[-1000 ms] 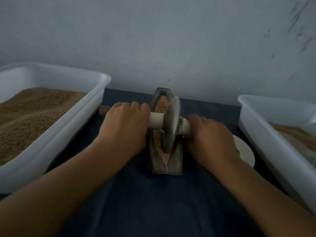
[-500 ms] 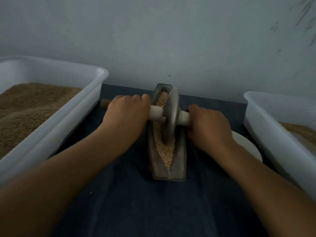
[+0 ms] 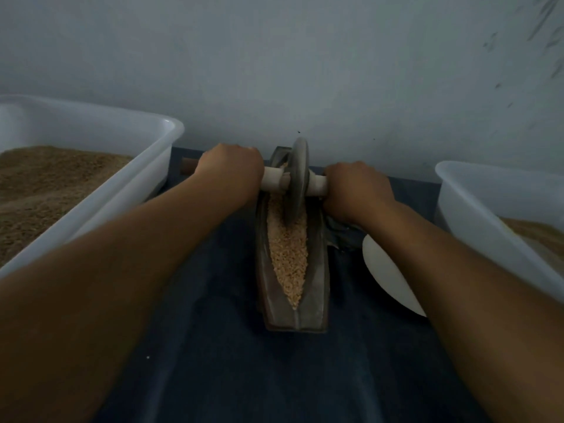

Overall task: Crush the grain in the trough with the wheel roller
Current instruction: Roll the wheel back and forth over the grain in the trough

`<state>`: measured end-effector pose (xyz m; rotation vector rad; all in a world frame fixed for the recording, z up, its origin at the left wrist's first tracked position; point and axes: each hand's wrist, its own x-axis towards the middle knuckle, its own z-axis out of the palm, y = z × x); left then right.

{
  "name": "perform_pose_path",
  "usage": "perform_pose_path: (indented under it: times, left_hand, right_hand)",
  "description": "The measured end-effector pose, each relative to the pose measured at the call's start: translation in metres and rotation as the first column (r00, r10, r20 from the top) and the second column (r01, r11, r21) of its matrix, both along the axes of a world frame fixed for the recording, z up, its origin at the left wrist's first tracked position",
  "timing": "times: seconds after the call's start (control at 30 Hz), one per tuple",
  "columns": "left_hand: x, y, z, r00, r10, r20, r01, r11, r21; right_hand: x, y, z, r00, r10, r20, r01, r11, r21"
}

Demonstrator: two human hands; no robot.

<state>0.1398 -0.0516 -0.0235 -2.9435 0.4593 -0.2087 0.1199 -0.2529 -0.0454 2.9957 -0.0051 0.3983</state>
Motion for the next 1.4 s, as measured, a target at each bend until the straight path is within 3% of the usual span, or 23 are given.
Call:
perform_pose_path:
  times: [0.23,0.5,0.7,1.0,1.13,1.4]
  left_hand:
    - [-0.032,0.013,-0.007,1.000,-0.016,0.006,0.017,0.999,-0.031]
    - [-0.085,0.023,-0.019,0.959,-0.085,0.269,0.097,0.995,-0.032]
    - [-0.107,0.038,-0.028,0.947,-0.095,0.308,0.130,0.987,-0.095]
    - [-0.085,0.035,-0.028,0.958,-0.136,0.251,0.174,0.975,-0.137]
    - [-0.052,0.017,-0.019,0.967,-0.100,0.235,0.122,0.989,-0.079]
    - [-0.003,0.010,-0.014,0.997,-0.013,0.080,0.025,0.988,-0.152]
  right_hand:
    - [-0.034,0.006,-0.006,0.985,0.083,0.151,-0.073,0.995,-0.067]
    - [-0.098,0.006,-0.015,0.948,0.177,0.263,-0.182,0.983,-0.007]
    - [-0.127,0.014,-0.004,0.908,0.228,0.352,-0.244,0.970,0.002]
    - [-0.099,0.010,-0.015,0.927,0.208,0.313,-0.201,0.978,-0.056]
    - [-0.067,-0.001,-0.022,0.959,0.140,0.245,-0.135,0.990,-0.035]
    - [-0.010,-0.002,-0.004,0.982,0.071,0.174,-0.064,0.997,-0.048]
